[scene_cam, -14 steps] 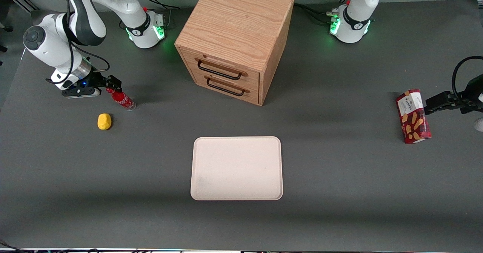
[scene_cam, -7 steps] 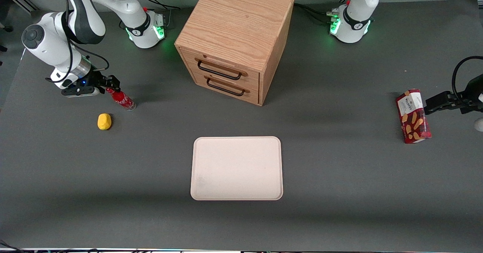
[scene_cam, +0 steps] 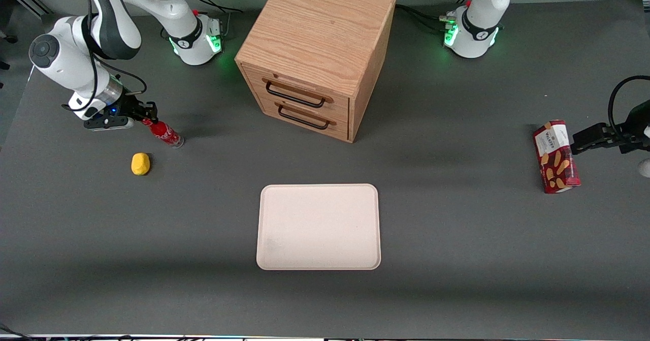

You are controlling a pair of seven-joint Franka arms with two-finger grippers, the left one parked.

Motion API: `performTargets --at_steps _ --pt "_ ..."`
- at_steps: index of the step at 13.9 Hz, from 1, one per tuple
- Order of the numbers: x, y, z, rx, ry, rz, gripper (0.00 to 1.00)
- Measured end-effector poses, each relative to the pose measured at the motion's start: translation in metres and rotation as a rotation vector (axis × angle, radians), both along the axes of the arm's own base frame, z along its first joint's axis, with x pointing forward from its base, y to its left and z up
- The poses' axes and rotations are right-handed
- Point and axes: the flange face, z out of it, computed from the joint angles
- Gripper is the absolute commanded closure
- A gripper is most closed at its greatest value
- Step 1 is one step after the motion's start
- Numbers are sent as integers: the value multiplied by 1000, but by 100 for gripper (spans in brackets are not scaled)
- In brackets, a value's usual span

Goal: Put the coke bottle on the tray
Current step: 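Close the right gripper on the bottle cap and lift the bottle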

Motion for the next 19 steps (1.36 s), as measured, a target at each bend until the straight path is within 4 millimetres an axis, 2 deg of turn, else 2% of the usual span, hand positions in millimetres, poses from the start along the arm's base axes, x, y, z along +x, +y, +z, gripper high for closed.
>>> performTargets --at_steps 2,5,7,11,13,16,19 --pt "7 -3 12 -2 19 -2 100" --pt "30 -6 57 -14 21 4 100" --pt "46 -7 97 -24 20 11 100" --pt "71 -7 198 -45 15 16 100" --pt "79 -3 241 -57 5 20 100" --pt "89 1 291 -57 23 16 100" --pt "96 5 332 -53 34 8 100"
